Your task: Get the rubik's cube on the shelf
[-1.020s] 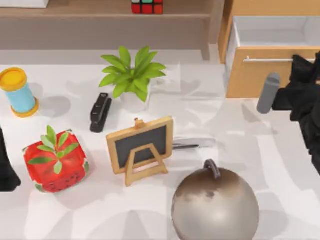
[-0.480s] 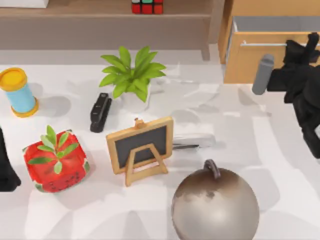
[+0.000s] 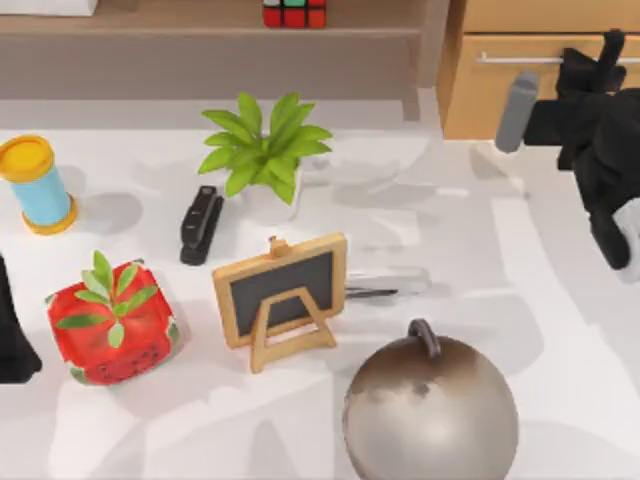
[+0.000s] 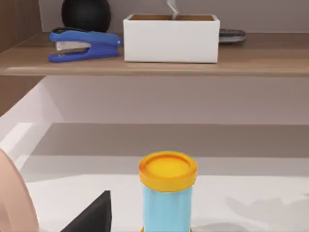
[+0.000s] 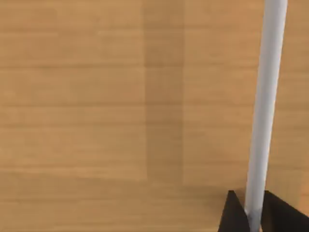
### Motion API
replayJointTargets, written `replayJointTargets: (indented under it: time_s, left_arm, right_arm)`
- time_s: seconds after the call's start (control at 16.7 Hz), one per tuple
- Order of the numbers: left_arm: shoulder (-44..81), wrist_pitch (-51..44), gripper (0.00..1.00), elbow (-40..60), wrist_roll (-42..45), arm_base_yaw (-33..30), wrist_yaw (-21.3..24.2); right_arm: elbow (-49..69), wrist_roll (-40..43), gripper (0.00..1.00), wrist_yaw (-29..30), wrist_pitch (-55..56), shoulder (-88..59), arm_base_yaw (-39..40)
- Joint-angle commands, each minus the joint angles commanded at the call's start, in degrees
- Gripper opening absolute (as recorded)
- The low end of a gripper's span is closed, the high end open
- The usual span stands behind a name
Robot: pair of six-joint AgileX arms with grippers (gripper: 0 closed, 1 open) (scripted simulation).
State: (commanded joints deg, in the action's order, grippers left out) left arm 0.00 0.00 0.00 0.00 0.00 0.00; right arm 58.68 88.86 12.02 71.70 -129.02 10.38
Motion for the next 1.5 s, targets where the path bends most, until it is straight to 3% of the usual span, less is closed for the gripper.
replayJointTargets:
  time_s: [0.42,1.2,1.5]
  left_arm:
    - [0.00,0.00,1.00,0.00,0.00,0.00,0.00]
    - [0.00,0.00,1.00,0.00,0.00,0.00,0.00]
    - [0.00,0.00,1.00,0.00,0.00,0.00,0.00]
  right_arm:
    - [4.57,0.01,0.00,-0.74,-3.80,-2.86,-0.79]
    - [4.57,0.01,0.98,-0.74,-3.80,-2.86,-0.79]
    - [4.57,0.01,1.00,-0.74,-3.80,-2.86,-0.79]
